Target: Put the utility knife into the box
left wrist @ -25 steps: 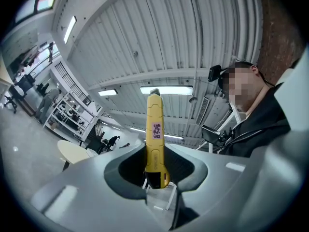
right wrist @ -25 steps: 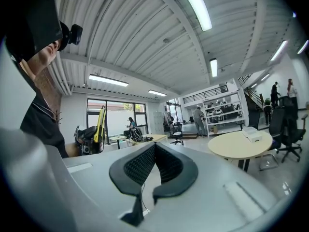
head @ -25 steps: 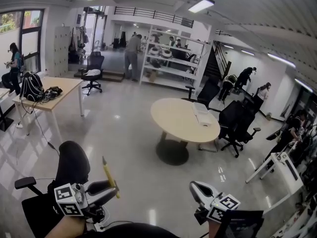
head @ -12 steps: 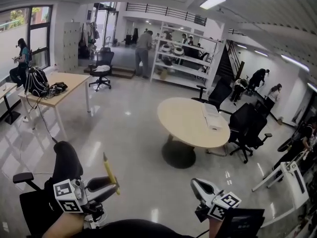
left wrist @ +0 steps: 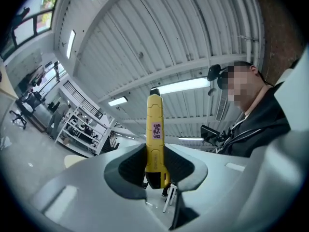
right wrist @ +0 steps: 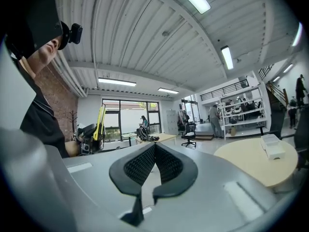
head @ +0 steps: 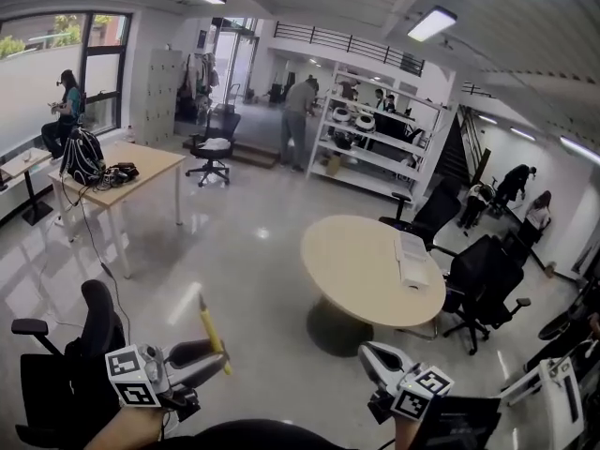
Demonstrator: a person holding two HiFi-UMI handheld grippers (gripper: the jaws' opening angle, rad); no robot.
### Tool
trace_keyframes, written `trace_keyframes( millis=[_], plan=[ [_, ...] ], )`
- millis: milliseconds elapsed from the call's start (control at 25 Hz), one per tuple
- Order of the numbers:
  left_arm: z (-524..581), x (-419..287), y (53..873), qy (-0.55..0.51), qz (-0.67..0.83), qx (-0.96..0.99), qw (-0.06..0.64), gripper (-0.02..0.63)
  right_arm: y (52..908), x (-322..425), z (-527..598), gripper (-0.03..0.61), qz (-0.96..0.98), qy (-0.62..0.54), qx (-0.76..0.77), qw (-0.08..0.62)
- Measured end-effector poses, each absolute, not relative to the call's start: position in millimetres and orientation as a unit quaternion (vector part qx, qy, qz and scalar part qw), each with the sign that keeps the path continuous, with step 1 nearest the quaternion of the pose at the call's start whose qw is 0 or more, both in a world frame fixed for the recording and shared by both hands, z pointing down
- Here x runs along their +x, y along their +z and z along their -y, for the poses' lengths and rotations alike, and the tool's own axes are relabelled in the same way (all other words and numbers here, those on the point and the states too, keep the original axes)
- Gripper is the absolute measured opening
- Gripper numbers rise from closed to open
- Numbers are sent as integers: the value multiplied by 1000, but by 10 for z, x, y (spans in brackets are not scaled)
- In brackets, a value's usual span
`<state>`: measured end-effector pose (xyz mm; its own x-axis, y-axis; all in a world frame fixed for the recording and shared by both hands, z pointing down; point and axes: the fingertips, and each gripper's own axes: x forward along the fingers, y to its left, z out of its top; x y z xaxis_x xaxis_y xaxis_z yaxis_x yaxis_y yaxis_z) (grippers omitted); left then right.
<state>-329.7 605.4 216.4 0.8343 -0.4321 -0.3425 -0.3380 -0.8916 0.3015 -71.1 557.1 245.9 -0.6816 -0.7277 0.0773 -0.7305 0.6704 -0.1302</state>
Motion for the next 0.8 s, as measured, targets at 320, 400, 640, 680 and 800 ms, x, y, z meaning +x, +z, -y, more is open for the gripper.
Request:
trace_keyframes(
  millis=[320, 400, 640, 680, 800],
  plan=[
    [-5513, -3048, 2309, -186, 228, 948, 125, 110, 2783, -438, -4903, 14, 915, 111, 387, 0],
    [-5358, -3064, 2334, -180, 229, 949, 125, 109, 2828, -457, -4738, 14, 916, 123, 381, -12],
    [-4603, -3322, 2375, -187, 206, 951, 133, 110, 2749, -790, -4125, 14, 912, 140, 385, -34],
    [-4440, -3381, 2363, -185, 199, 953, 133, 109, 2725, -861, -3998, 14, 909, 139, 391, -33],
    [-3973, -3599, 2253, -182, 179, 958, 134, 110, 2639, -1090, -3606, 14, 902, 135, 408, -31]
  ],
)
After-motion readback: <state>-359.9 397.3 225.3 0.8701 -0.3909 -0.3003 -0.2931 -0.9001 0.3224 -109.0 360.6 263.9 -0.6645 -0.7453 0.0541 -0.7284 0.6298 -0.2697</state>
